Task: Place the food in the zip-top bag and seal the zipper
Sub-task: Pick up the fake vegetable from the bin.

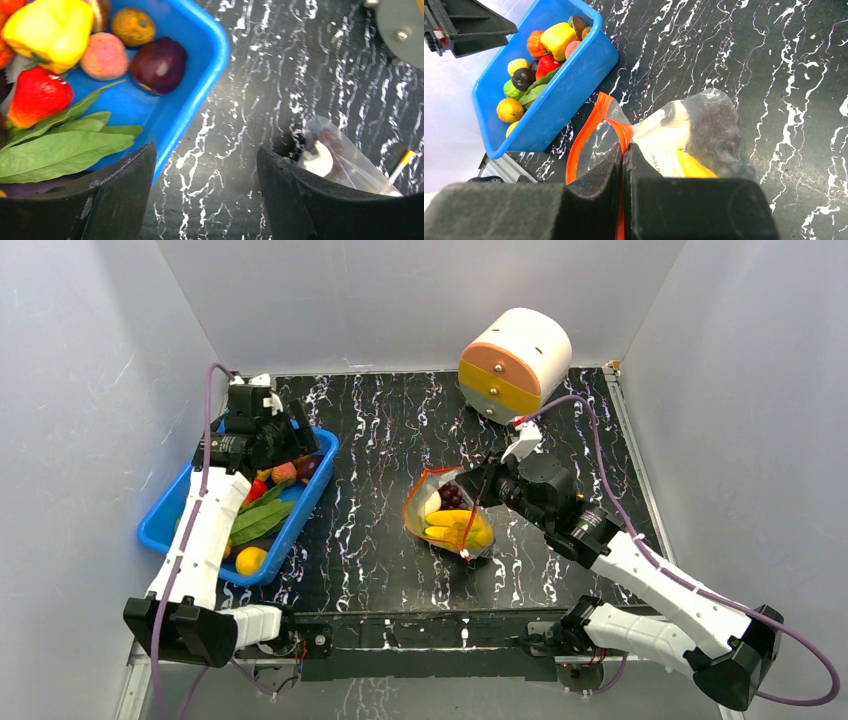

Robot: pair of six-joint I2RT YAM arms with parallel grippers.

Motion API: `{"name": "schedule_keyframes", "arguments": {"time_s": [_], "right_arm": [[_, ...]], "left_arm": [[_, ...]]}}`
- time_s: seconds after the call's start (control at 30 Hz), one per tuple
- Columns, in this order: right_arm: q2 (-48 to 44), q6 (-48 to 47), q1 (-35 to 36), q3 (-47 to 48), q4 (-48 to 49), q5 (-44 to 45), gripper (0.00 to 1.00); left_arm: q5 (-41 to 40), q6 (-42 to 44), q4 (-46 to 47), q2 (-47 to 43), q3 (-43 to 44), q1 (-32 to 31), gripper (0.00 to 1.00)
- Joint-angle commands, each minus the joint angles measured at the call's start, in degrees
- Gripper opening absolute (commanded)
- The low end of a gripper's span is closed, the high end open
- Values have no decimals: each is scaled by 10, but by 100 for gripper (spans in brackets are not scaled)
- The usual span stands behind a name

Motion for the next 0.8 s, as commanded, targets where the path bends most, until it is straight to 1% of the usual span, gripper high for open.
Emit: {"name": "schedule_keyframes", "arguments": {"time_s": [0.0,0.13,0.23,0.3,0.57,0.77], "right_arm": [[-22,-6,-1,11,54,-3,0],[-27,-6,-2,4,55,-2,0],[-35,-1,-1,-5,60,3,0],[-40,3,-1,-13,67,2,0],[-38,-4,-1,-11,72,-2,0],[-39,-15,-1,-10,68,6,0]], "left_arm": [[-16,21,5,-1,-25,53,70],[-19,32,17,8,-43,109,67],[-2,40,30,26,-59,159,65],[-2,44,37,39,-68,179,64],[-30,36,82,72,-105,210,62],[-70,28,81,105,-115,228,62]]}}
